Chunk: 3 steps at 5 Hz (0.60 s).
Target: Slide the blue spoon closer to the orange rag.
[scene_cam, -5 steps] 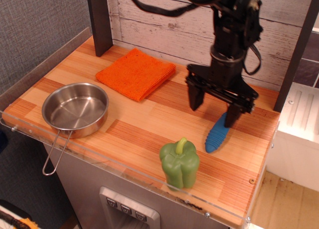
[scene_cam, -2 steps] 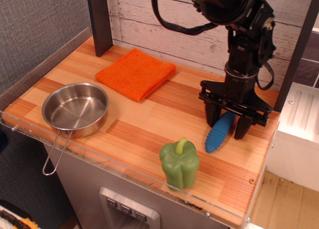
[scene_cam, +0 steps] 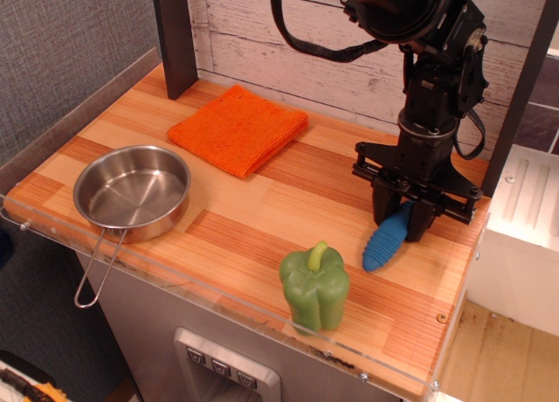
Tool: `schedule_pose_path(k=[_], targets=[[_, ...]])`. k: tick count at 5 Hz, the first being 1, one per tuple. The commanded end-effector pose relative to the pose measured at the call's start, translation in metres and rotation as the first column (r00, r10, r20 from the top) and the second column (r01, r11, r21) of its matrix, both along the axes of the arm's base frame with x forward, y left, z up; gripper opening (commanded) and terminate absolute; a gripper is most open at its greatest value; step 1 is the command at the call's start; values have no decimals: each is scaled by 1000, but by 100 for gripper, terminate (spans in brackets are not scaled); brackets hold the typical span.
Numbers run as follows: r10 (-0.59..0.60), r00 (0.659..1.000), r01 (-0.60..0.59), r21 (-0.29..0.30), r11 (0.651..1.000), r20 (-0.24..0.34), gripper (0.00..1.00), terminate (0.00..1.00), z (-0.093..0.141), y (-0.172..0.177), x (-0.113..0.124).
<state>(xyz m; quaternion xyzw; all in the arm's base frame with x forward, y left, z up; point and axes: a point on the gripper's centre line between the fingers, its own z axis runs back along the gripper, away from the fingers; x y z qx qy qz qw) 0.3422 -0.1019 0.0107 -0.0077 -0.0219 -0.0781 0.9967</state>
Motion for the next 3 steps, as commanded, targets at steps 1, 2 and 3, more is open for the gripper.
schedule_pose_path(k=[1,2,3], targets=[[-5,986,12,-40,999,165,0,0,84,22,-1],[1,989,0,-4,1000,149,0,0,85,51,-14],[3,993,-6,17,1000,116,0,0,73,74,-19]])
